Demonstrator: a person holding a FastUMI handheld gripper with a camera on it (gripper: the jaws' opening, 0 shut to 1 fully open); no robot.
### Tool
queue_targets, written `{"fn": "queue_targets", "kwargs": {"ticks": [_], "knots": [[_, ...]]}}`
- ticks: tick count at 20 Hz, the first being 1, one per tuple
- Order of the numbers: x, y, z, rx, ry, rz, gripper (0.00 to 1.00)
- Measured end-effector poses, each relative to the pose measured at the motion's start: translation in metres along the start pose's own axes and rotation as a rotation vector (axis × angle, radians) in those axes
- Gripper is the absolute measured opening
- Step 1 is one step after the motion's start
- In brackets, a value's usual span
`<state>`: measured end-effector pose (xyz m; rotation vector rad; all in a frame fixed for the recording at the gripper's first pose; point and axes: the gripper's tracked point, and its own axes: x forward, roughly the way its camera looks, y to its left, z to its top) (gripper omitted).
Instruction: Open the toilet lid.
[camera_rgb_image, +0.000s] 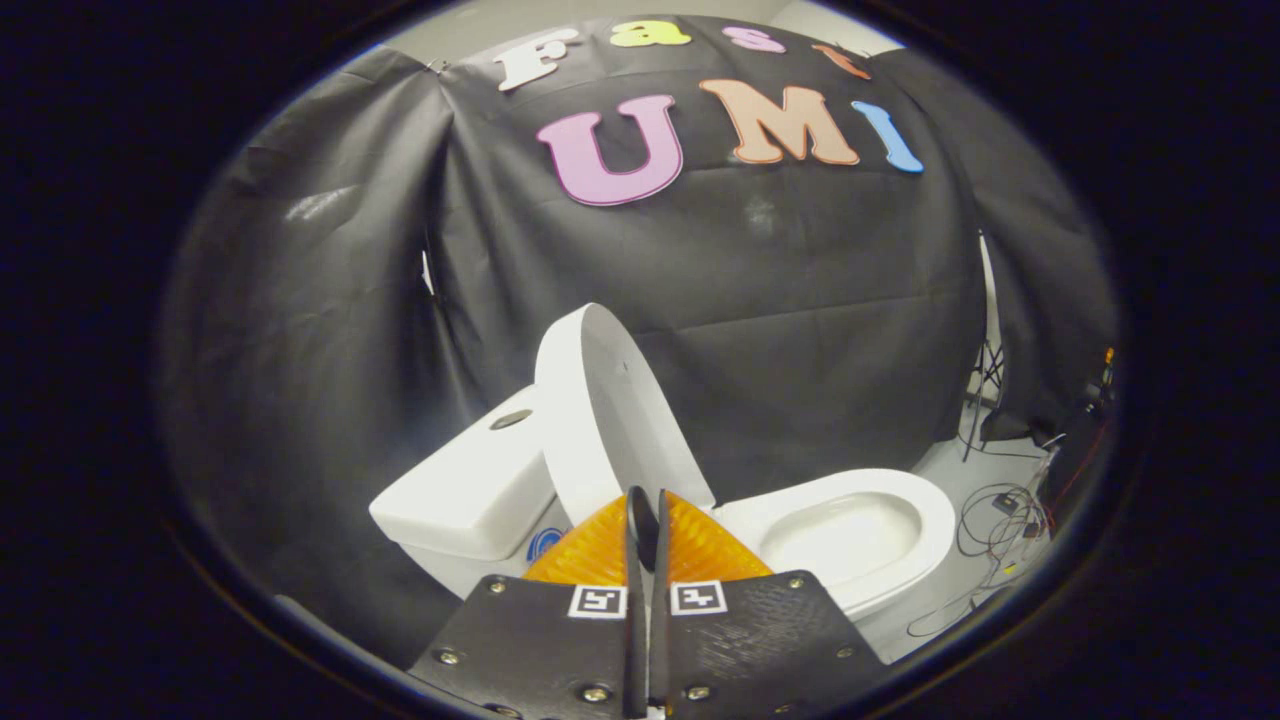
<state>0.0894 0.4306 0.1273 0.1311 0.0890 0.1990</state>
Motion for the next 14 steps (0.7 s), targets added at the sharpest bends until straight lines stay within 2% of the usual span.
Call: {"fn": "queue_targets", "kwargs": {"ticks": [8, 9, 11, 14], "knots": [[0.0, 0.012, -0.004, -0.001, 0.008, 0.024, 0.02], [0.004, 0.017, -0.006, 0.002, 0.02, 0.05, 0.02], [0.001, 0.027, -0.007, 0.027, 0.019, 0.093, 0.14], [0.005, 0.031, -0.012, 0.081, 0.039, 0.126, 0.39]]}}
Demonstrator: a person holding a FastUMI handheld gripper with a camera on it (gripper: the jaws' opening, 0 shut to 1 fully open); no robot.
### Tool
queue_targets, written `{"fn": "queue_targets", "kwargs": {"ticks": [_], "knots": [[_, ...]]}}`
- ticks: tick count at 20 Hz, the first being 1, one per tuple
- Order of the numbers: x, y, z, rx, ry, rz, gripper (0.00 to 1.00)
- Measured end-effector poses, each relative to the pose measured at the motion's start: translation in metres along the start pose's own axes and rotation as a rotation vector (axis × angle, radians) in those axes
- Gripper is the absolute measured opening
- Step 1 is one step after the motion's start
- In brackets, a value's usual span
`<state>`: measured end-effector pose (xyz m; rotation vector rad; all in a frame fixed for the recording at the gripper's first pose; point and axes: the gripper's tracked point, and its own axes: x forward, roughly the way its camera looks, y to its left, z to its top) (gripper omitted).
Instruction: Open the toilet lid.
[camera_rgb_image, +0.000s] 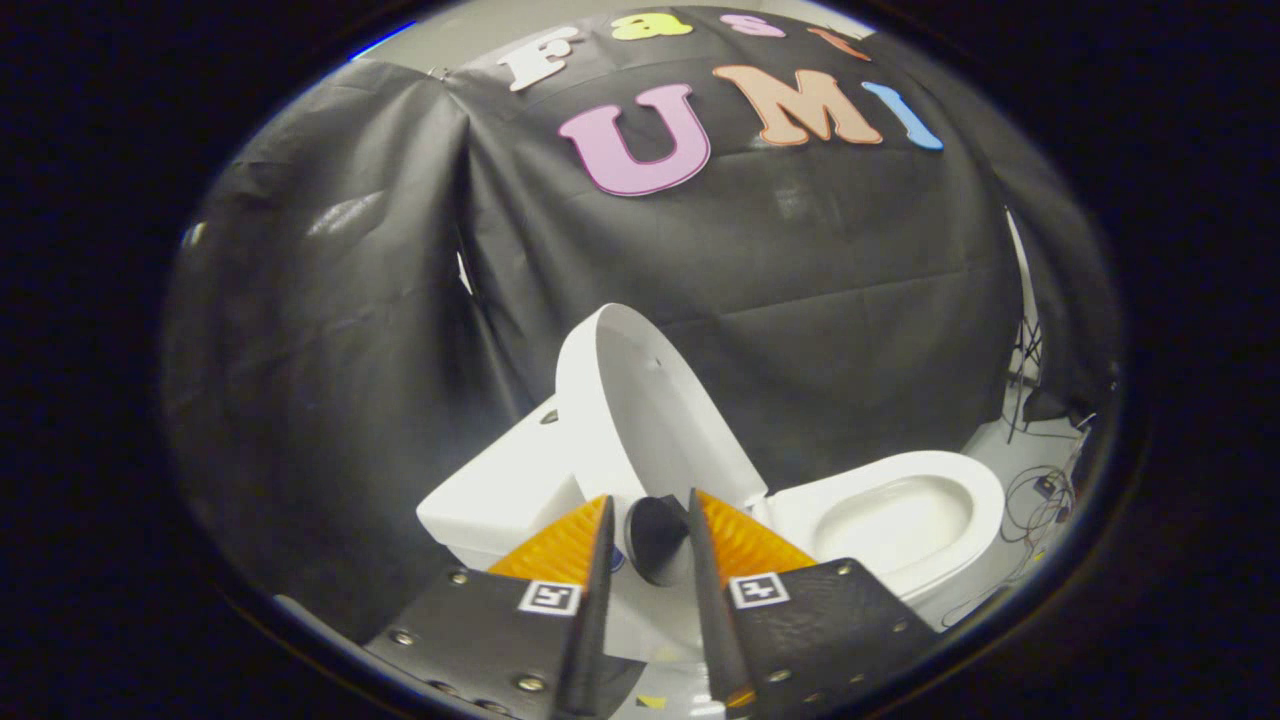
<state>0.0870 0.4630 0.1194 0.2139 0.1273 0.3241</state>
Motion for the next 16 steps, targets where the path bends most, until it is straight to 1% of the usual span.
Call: {"fn": "queue_targets", "kwargs": {"ticks": [1, 3, 6, 8, 11, 14, 16], "knots": [[-0.001, -0.001, 0.0, 0.008, -0.006, 0.003, 0.47], [-0.003, 0.008, 0.003, -0.012, -0.008, 0.054, 0.64], [-0.02, 0.025, 0.016, -0.051, -0.037, 0.116, 0.89], [-0.032, 0.025, 0.026, -0.076, -0.061, 0.141, 0.99], [-0.045, 0.007, 0.04, -0.12, -0.087, 0.131, 0.99], [-0.05, -0.021, 0.05, -0.121, -0.094, 0.102, 0.99], [-0.053, -0.05, 0.057, -0.125, -0.094, 0.058, 0.99]]}}
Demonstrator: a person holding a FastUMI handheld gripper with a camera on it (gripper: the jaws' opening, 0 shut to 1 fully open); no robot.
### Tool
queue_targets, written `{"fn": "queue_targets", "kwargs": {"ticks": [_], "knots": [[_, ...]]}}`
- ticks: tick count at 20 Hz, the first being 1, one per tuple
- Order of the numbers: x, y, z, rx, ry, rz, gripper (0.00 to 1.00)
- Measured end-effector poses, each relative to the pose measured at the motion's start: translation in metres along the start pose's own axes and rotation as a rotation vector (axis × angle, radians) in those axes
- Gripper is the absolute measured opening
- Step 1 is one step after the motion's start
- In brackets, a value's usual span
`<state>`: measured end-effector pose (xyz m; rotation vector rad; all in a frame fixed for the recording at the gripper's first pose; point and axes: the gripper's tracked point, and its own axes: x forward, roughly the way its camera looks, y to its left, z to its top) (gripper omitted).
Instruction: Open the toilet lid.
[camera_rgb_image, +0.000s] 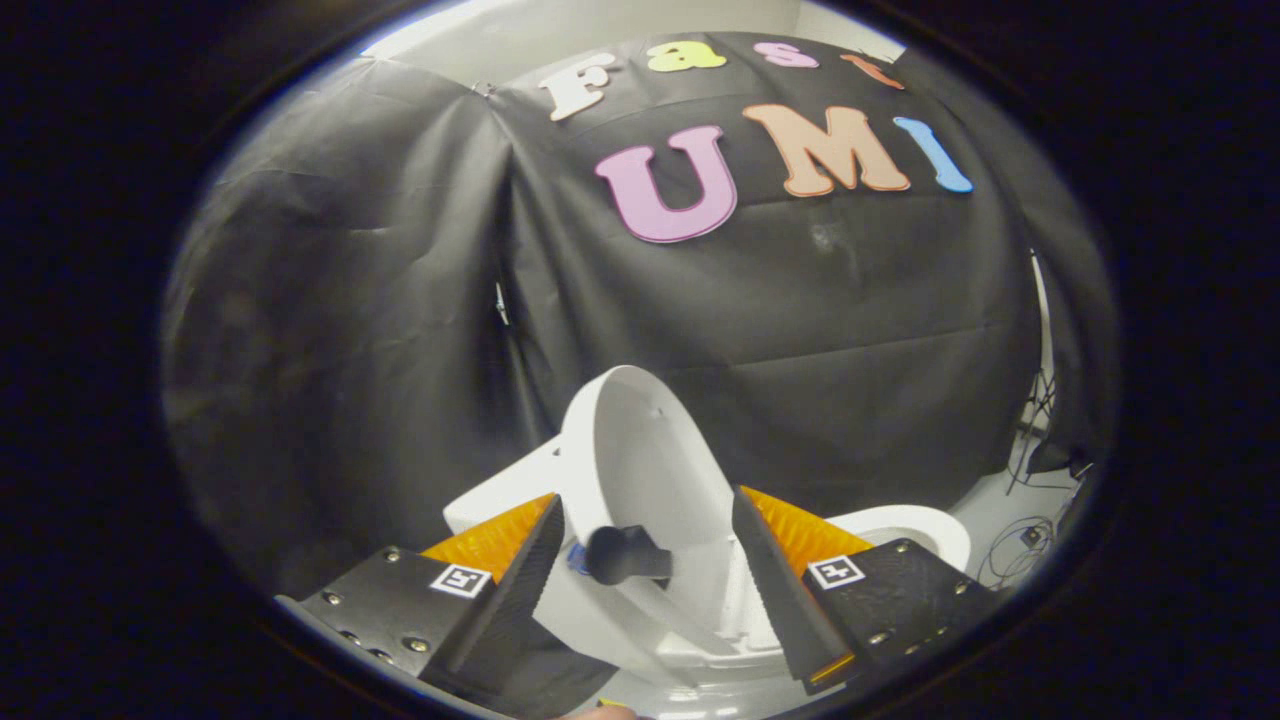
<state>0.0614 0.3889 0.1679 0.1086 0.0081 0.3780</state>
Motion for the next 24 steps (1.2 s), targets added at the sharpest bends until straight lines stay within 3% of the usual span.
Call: {"fn": "queue_targets", "kwargs": {"ticks": [6, 13, 19, 24], "knots": [[-0.019, -0.097, 0.015, -0.038, -0.023, -0.161, 0.99], [-0.046, -0.195, 0.03, -0.133, -0.027, -0.277, 0.99], [-0.053, -0.233, 0.028, -0.133, -0.027, -0.282, 0.99], [-0.041, -0.223, 0.023, -0.148, -0.021, -0.232, 0.99]]}}
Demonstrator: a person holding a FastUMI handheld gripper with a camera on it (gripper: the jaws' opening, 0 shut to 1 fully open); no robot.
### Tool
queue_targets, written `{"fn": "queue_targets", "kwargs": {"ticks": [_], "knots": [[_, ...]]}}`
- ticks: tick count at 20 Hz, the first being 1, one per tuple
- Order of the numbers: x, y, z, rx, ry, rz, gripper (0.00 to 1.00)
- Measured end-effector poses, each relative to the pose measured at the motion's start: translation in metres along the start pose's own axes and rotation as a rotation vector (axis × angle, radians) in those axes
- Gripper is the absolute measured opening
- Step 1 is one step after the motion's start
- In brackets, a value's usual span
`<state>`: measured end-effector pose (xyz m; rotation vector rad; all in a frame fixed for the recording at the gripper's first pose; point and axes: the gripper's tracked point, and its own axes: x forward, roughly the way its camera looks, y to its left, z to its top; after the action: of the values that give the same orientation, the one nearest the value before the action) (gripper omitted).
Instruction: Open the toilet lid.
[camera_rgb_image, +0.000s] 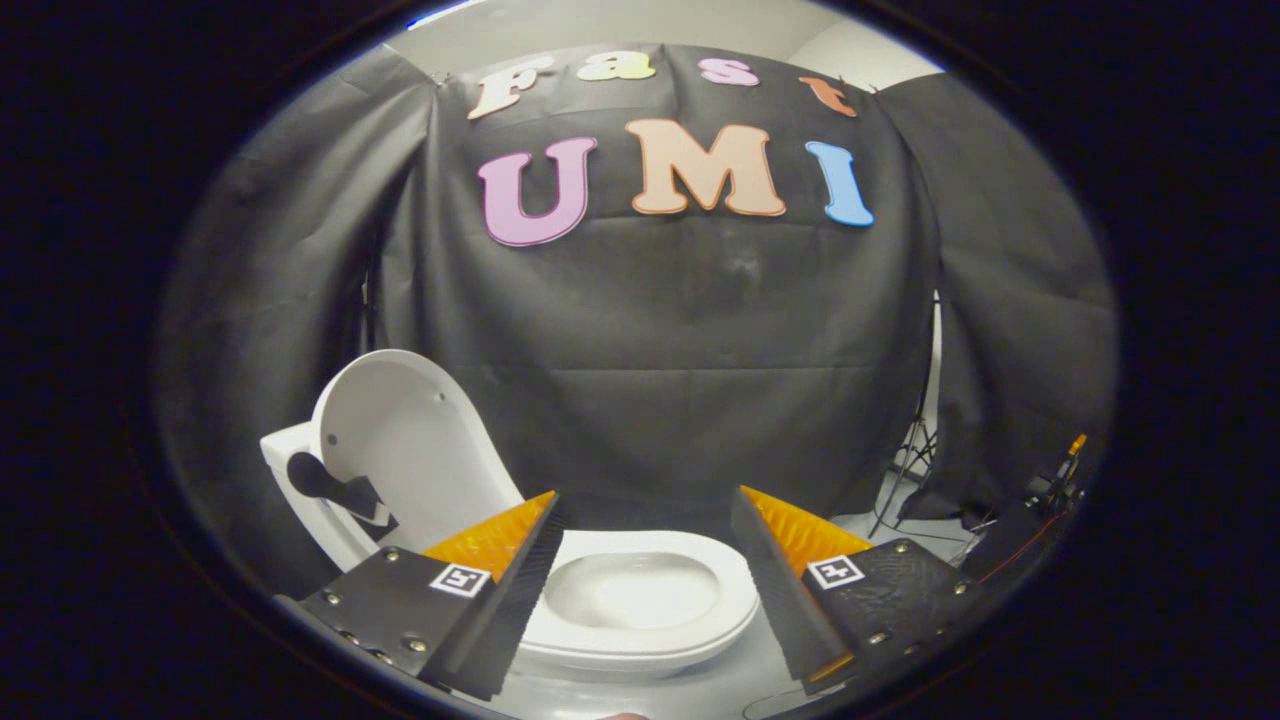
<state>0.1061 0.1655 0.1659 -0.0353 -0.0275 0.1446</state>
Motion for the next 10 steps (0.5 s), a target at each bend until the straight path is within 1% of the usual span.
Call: {"fn": "queue_targets", "kwargs": {"ticks": [4, 7, 10], "knots": [[0.006, 0.01, -0.011, -0.007, 0.017, 0.03, 0.99], [0.004, 0.016, -0.014, -0.022, 0.024, 0.034, 0.99], [0.001, 0.018, -0.01, -0.006, 0.012, 0.032, 0.99]]}}
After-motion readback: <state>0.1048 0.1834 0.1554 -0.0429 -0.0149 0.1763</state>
